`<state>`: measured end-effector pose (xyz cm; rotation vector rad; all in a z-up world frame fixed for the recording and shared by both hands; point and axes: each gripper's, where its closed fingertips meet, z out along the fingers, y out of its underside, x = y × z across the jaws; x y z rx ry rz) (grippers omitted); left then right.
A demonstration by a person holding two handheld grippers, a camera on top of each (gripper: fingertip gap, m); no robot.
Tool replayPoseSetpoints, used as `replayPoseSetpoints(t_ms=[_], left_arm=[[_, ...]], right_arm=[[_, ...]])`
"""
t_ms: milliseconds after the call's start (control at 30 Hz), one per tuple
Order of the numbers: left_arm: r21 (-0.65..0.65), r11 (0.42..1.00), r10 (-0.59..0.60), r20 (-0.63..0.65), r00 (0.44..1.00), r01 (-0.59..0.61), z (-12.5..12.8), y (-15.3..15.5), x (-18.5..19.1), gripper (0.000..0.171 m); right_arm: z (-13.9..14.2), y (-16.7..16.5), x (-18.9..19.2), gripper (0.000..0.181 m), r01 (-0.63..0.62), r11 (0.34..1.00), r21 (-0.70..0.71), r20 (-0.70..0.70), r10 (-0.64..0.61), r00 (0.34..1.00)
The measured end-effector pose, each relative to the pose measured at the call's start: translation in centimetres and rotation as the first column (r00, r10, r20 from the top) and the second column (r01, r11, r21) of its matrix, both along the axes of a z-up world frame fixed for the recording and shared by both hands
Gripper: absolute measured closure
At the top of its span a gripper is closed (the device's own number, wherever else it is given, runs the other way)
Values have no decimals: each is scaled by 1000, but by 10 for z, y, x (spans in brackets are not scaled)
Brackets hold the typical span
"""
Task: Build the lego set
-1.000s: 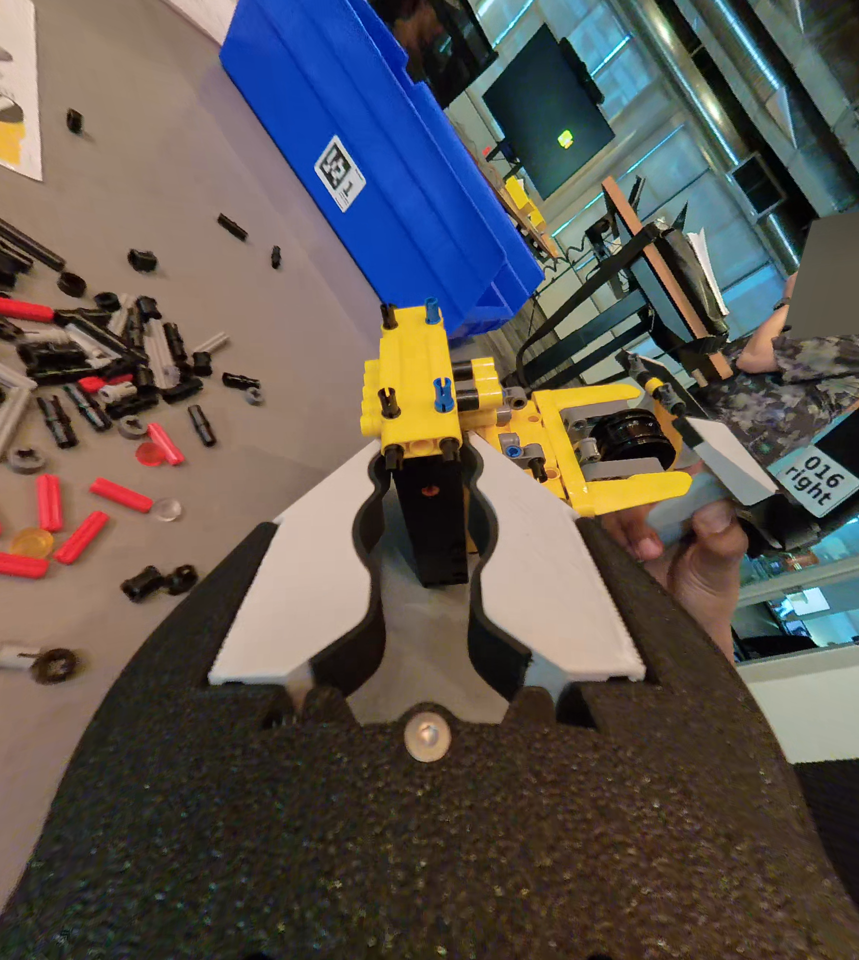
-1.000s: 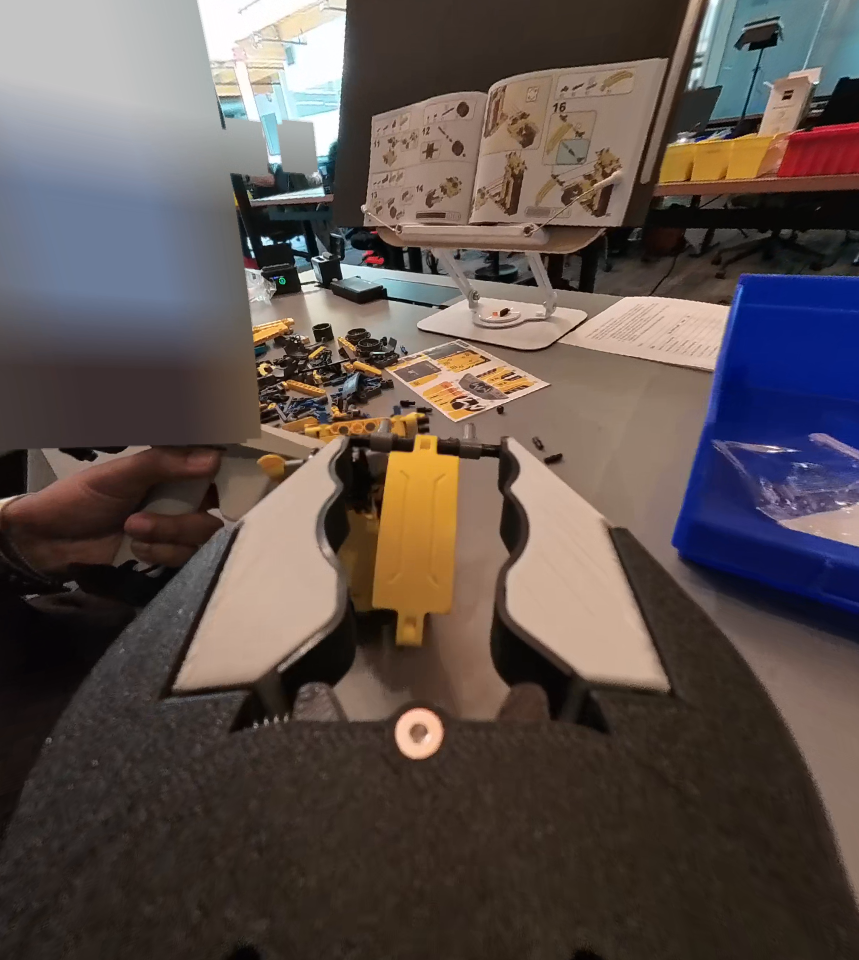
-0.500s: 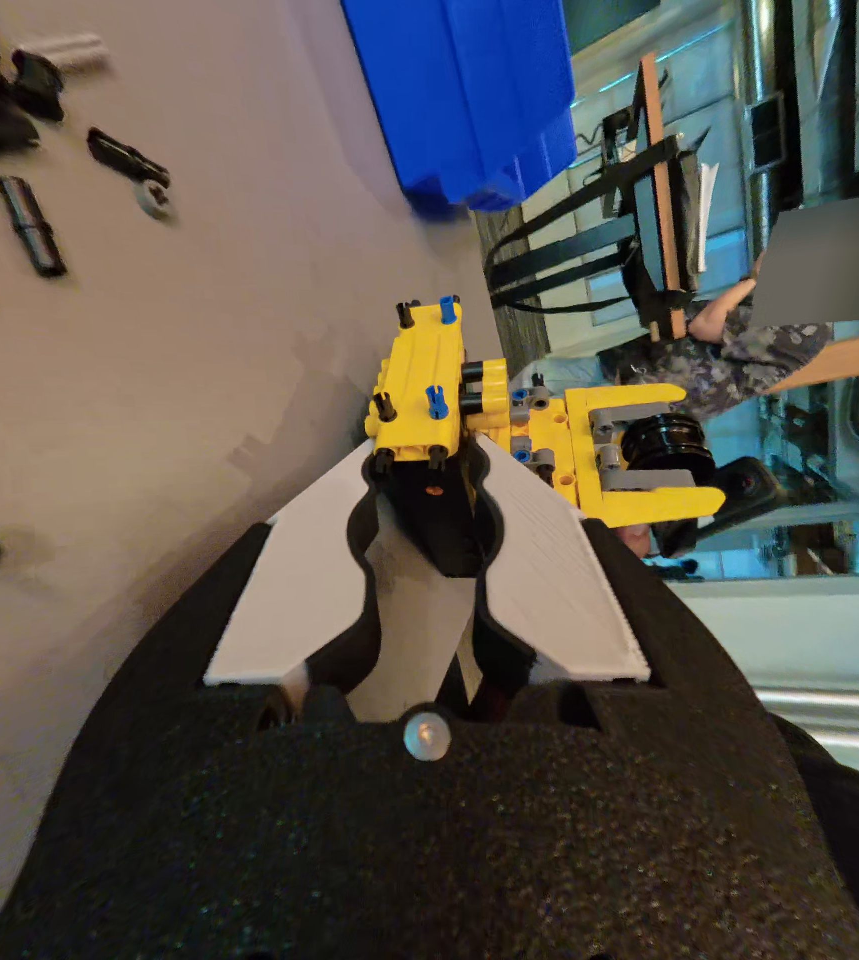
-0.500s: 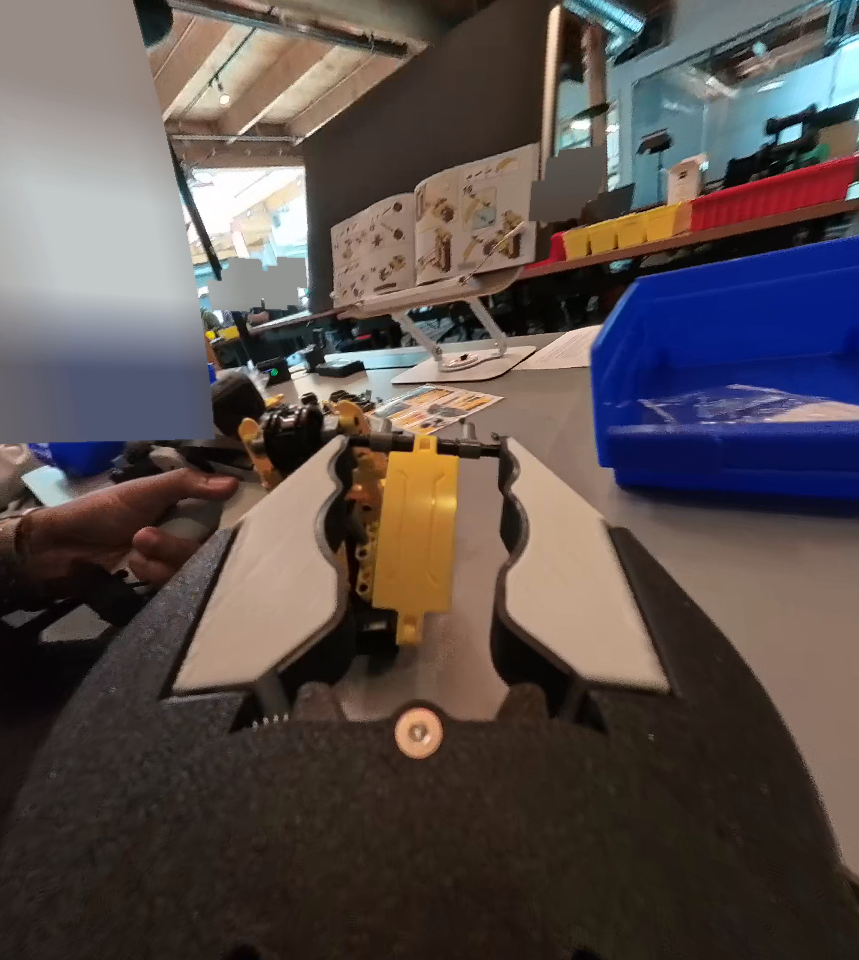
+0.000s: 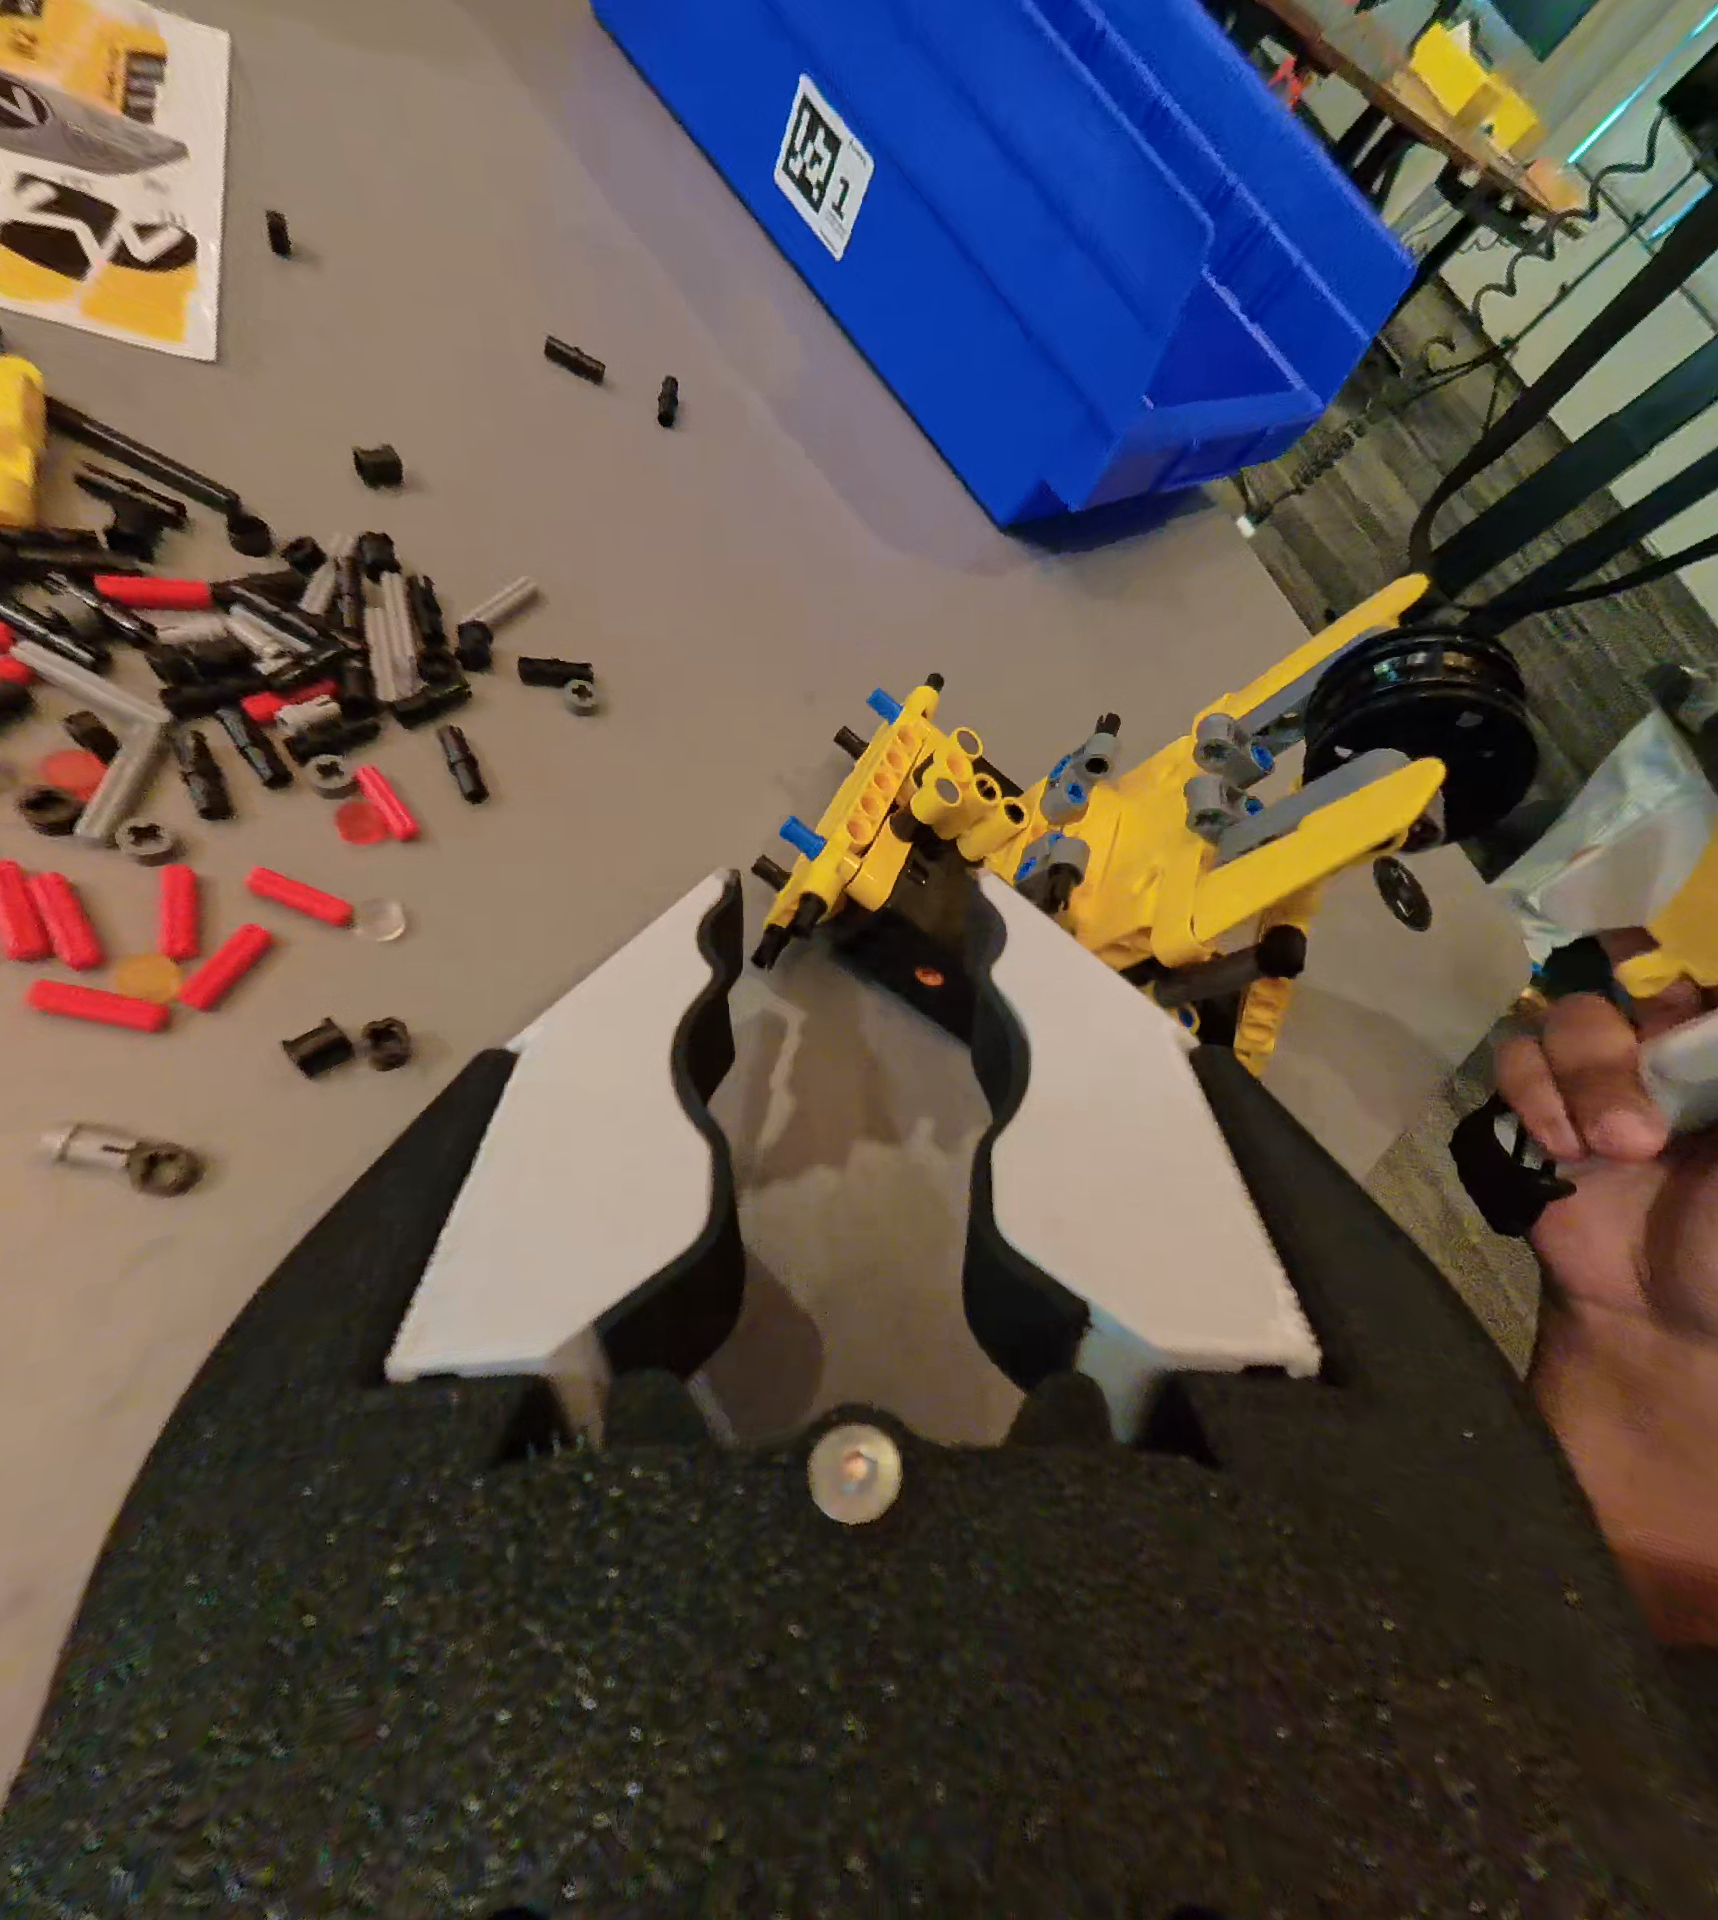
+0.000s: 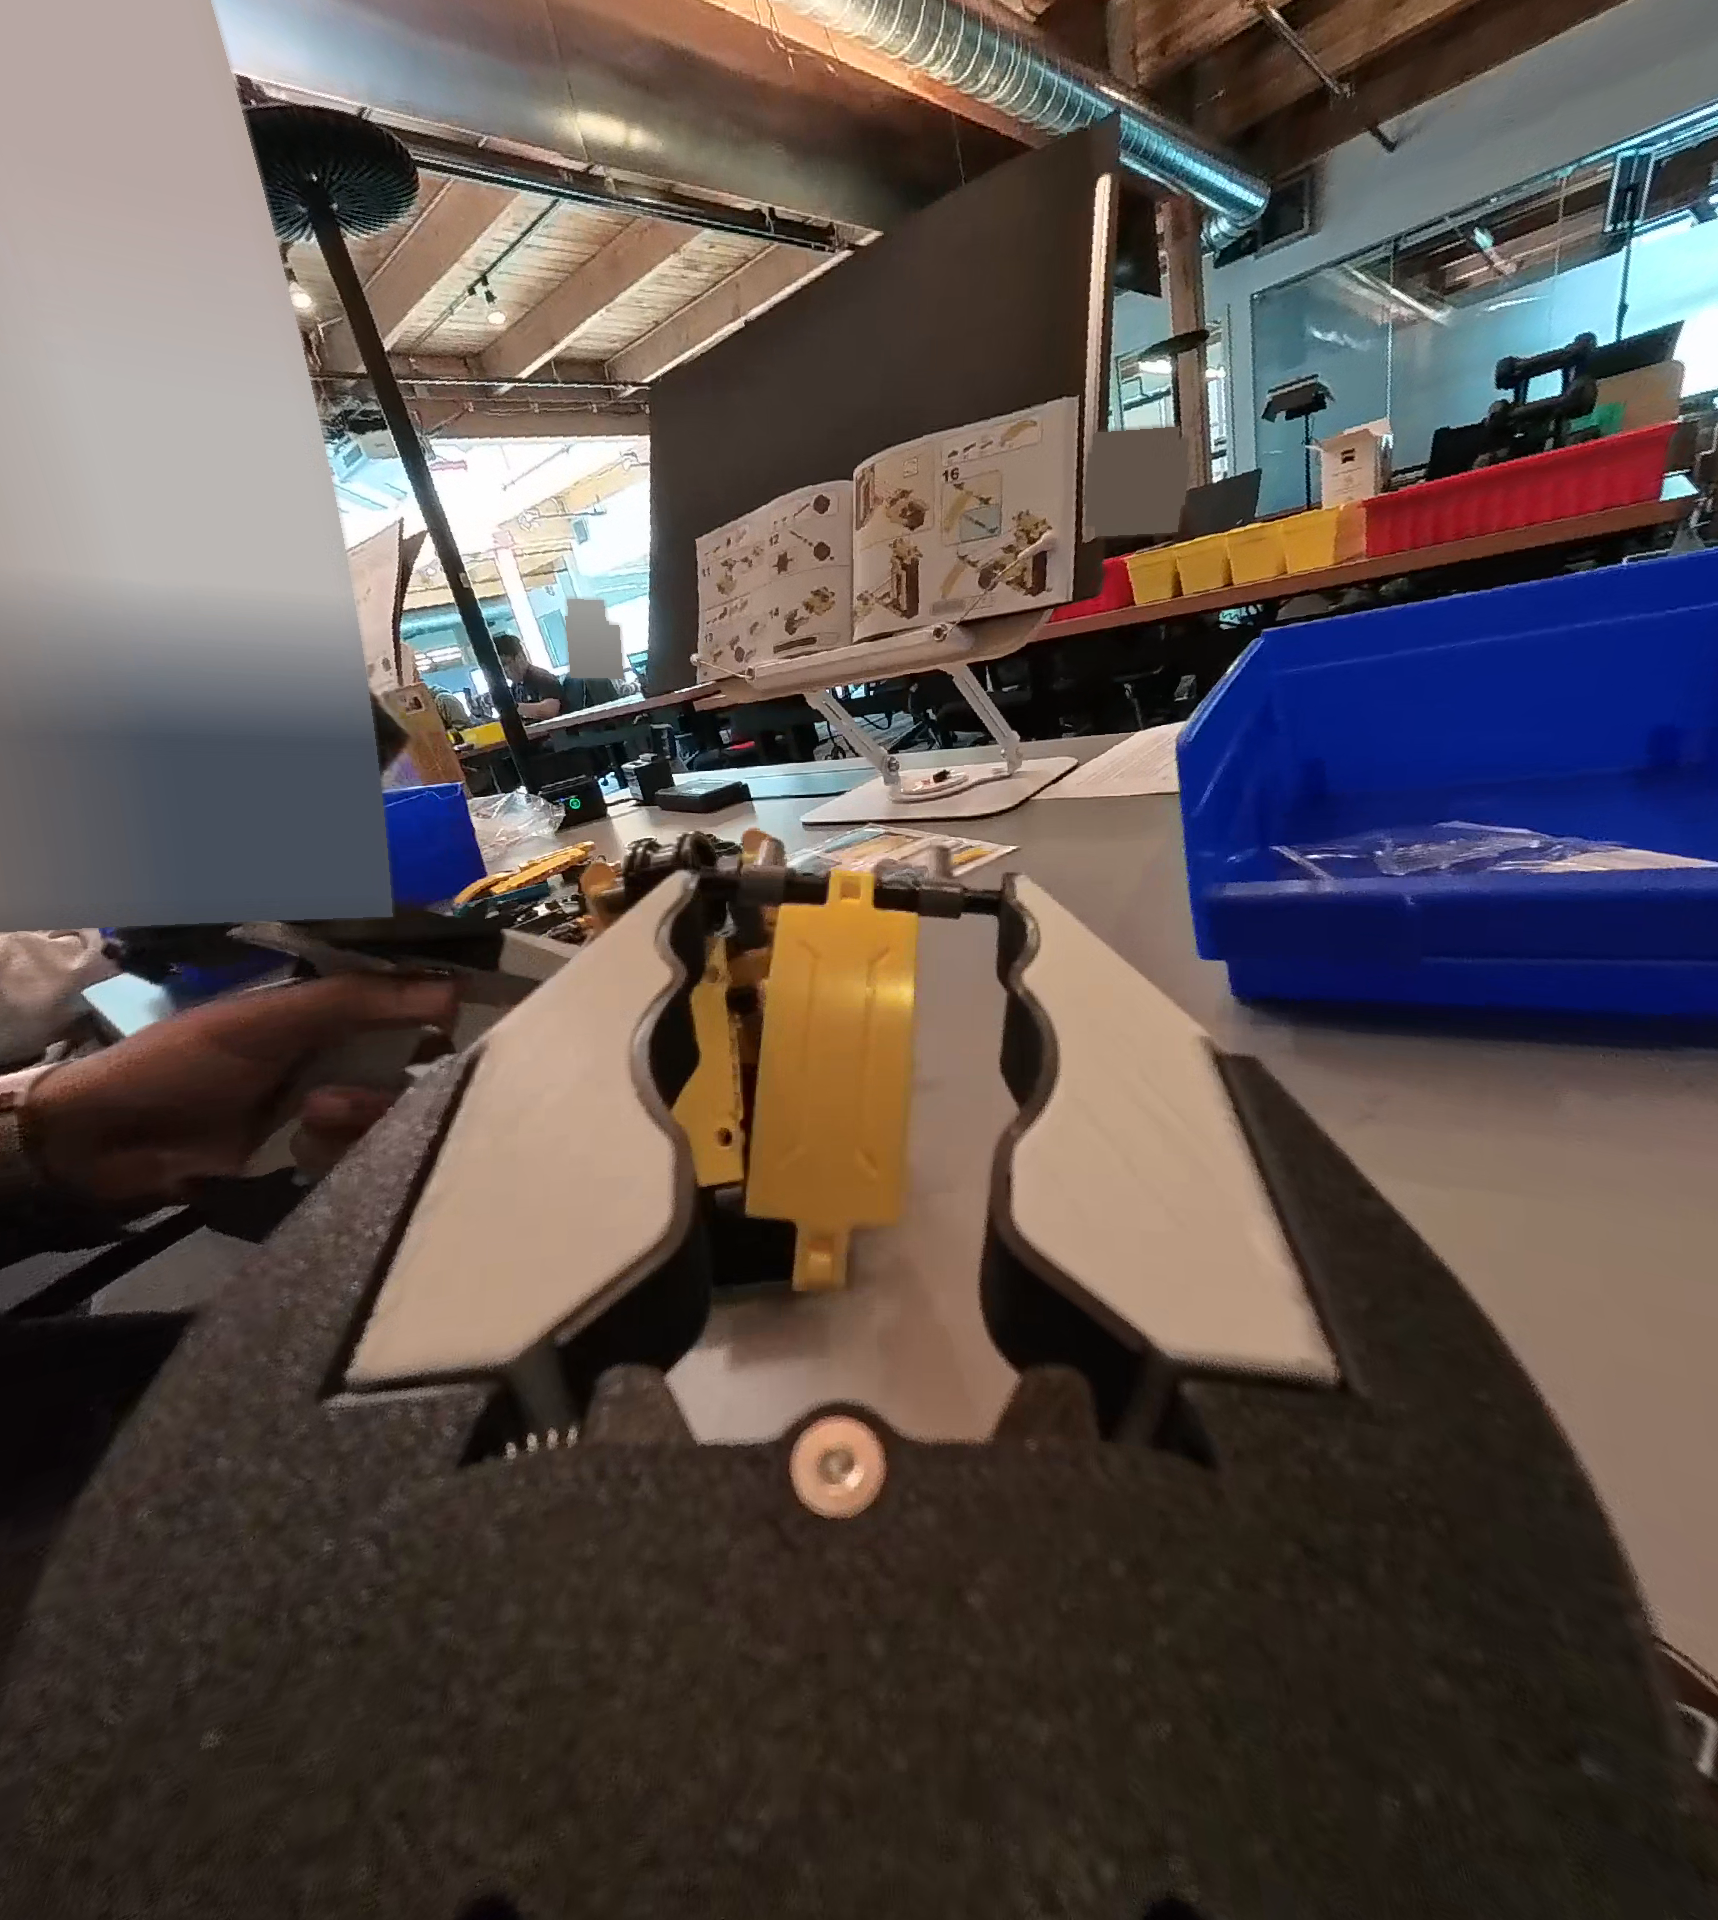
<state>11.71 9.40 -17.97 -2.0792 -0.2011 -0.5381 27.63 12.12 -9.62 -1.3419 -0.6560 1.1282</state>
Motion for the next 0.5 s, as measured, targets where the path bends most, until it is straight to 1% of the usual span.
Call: replayPoseSetpoints(t_ms=[100, 200, 367, 433, 500], left_arm=[[44, 999, 1, 4, 1000, -1, 6, -6, -7, 130], [103, 995, -13, 5, 1000, 12, 14, -9, -16, 130], [202, 978, -32, -73, 997, 46, 30, -13, -33, 130], [214, 974, -54, -120, 991, 79, 32, -12, -38, 130], [196, 971, -107, -156, 982, 137, 29, -8, -38, 130]], right_arm=[[-2, 2, -5, 125, 8, 1000, -7, 12, -8, 1000], [8, -1, -12, 125, -5, 1000, 3, 7, 5, 1000], [17, -3, -29, 125, -39, 999, -6, 70, 40, 997], [23, -5, -37, 125, -61, 998, -22, 95, 63, 994], [32, -6, -45, 125, -77, 996, -34, 114, 80, 990]])
